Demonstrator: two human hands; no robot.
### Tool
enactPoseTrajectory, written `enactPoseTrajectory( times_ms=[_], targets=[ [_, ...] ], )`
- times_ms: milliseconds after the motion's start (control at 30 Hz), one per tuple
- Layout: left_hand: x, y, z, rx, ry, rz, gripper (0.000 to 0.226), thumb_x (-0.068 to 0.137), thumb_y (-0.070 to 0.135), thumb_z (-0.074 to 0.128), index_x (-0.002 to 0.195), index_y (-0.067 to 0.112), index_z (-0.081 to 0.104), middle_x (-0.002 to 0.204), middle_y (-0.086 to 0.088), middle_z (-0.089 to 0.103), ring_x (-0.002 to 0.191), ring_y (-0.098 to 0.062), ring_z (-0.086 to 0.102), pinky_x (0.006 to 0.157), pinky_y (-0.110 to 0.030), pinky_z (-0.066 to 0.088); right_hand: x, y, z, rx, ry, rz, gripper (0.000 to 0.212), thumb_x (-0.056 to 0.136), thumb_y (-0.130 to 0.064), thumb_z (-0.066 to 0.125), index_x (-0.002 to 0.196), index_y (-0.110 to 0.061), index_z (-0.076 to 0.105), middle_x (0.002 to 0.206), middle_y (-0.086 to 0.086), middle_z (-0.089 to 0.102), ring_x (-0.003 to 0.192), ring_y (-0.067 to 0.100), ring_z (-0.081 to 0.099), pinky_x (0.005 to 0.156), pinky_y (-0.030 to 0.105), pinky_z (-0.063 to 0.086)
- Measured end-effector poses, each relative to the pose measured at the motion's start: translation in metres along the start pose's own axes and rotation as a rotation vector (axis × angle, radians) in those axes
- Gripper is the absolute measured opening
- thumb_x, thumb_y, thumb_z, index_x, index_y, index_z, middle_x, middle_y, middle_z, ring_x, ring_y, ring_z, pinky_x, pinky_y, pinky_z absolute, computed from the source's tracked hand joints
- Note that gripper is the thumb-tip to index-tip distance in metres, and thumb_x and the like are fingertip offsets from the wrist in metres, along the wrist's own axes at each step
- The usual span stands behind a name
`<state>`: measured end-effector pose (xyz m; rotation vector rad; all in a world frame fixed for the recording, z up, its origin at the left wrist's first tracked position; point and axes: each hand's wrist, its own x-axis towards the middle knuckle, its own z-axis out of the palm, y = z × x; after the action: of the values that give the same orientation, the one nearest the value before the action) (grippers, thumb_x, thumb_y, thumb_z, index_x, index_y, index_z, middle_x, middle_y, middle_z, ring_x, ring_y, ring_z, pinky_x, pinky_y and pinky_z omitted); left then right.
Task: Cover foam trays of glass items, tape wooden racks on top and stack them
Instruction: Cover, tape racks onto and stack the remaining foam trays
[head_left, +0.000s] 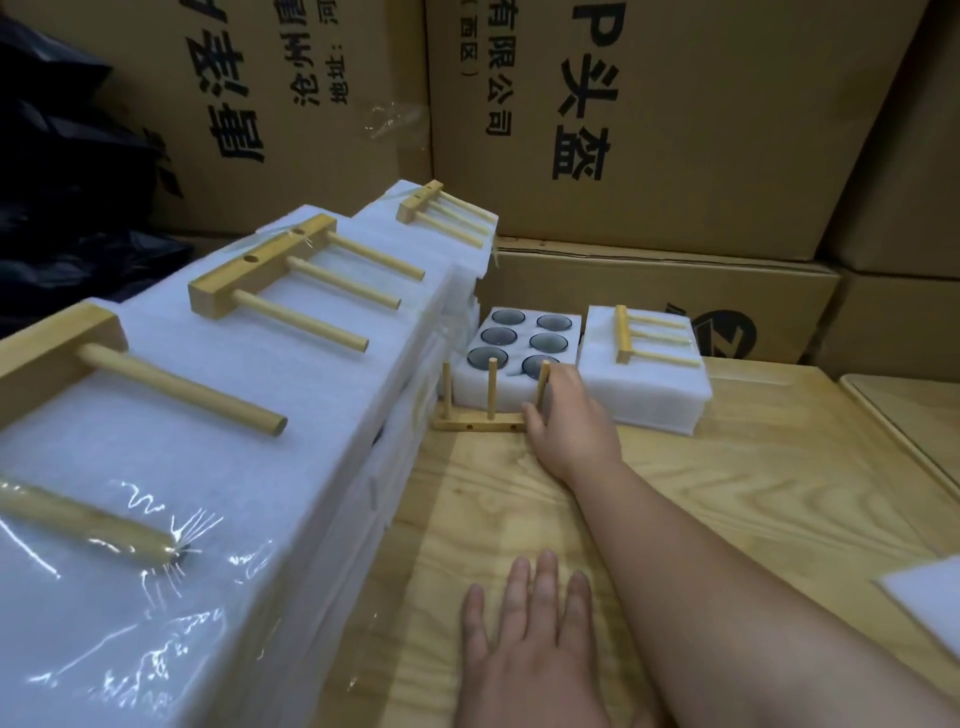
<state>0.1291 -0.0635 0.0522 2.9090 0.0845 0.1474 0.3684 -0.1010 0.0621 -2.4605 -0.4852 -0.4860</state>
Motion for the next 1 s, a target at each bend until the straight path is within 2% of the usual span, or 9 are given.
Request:
enactPoseTrajectory(
  times_ms=[300,333,400,467,533,667,767,833,1000],
  targets=[
    [-0.010,0.007,-0.010,-0.067,0.009,0.004,0.084,0.056,0.077,0.038,0.111,0.028,0.080,0.123,0.000,0.073,0.111,-0.017,0.071,0.093,-0.039,0.033,-0.056,-0.010,-0.028,0.023,0.037,-0.013,0.025,0.094,-0.033,0.058,0.115,-0.024,0.049,0.124,-0.005,0.046,0.093,0.037,0.062,0.070,0.045,0.050],
    [-0.012,0.006,-0.012,-0.104,0.010,-0.004,0.090,0.058,0.077,0.039,0.128,0.031,0.070,0.138,-0.001,0.064,0.124,-0.017,0.064,0.100,-0.039,0.031,-0.064,-0.011,-0.033,0.031,0.034,-0.010,0.024,0.094,-0.034,0.057,0.114,-0.023,0.049,0.124,-0.006,0.046,0.094,0.036,0.062,0.070,0.045,0.050],
    [-0.012,0.005,-0.008,-0.142,0.088,-0.031,0.107,0.068,0.080,0.034,0.160,0.038,0.000,0.170,-0.001,0.004,0.156,-0.016,0.013,0.120,-0.038,0.012,-0.082,-0.013,-0.043,0.057,0.019,0.000,0.023,0.094,-0.034,0.057,0.113,-0.023,0.050,0.124,-0.008,0.046,0.095,0.034,0.062,0.072,0.046,0.051],
    [-0.014,0.002,-0.005,-0.185,0.146,-0.115,0.107,0.071,0.083,0.022,0.137,0.037,-0.049,0.159,0.004,-0.040,0.149,-0.016,-0.031,0.123,-0.038,-0.004,-0.101,-0.013,-0.053,0.094,0.005,-0.002,0.025,0.094,-0.034,0.057,0.116,-0.024,0.049,0.126,-0.010,0.045,0.096,0.031,0.062,0.073,0.045,0.051],
    [-0.016,0.002,-0.005,-0.167,0.200,-0.111,0.105,0.071,0.083,0.017,0.131,0.035,-0.055,0.157,0.003,-0.043,0.147,-0.015,-0.036,0.124,-0.039,-0.002,-0.121,-0.013,-0.062,0.109,-0.010,-0.004,0.031,0.093,-0.037,0.057,0.119,-0.025,0.048,0.129,-0.013,0.043,0.095,0.027,0.062,0.073,0.042,0.051],
    [-0.022,0.002,-0.007,-0.226,0.205,-0.072,0.109,0.067,0.082,0.018,0.144,0.035,-0.044,0.167,0.002,-0.025,0.154,-0.017,-0.020,0.124,-0.038,0.004,-0.156,-0.011,-0.079,0.140,-0.069,0.026,0.045,0.090,-0.036,0.056,0.133,-0.027,0.044,0.143,-0.020,0.037,0.108,0.018,0.062,0.083,0.037,0.052],
    [-0.031,0.009,-0.018,-0.239,0.156,-0.050,0.120,0.061,0.081,0.039,0.158,0.017,0.014,0.164,-0.013,0.020,0.153,-0.031,0.018,0.120,-0.045,0.024,-0.180,-0.010,-0.094,0.208,-0.090,0.059,0.052,0.091,-0.030,0.055,0.141,-0.025,0.043,0.151,-0.020,0.034,0.123,0.012,0.057,0.095,0.035,0.050],
    [-0.037,0.011,-0.017,-0.264,0.253,0.034,0.106,0.056,0.075,0.052,0.136,0.006,0.051,0.142,-0.017,0.051,0.134,-0.042,0.047,0.106,-0.053,0.044,-0.194,-0.010,-0.105,0.241,-0.079,0.087,0.048,0.090,-0.033,0.056,0.137,-0.027,0.048,0.148,-0.023,0.034,0.109,0.008,0.061,0.091,0.033,0.051],
    [-0.046,0.010,-0.022,-0.371,0.189,0.100,0.112,0.045,0.085,0.061,0.134,0.018,0.046,0.129,0.008,0.047,0.129,-0.020,0.045,0.109,-0.039,0.039,-0.224,-0.009,-0.129,0.350,-0.092,0.115,0.057,0.087,-0.042,0.047,0.141,-0.025,0.051,0.151,-0.023,0.035,0.124,0.003,0.053,0.104,0.034,0.046]
  ],
)
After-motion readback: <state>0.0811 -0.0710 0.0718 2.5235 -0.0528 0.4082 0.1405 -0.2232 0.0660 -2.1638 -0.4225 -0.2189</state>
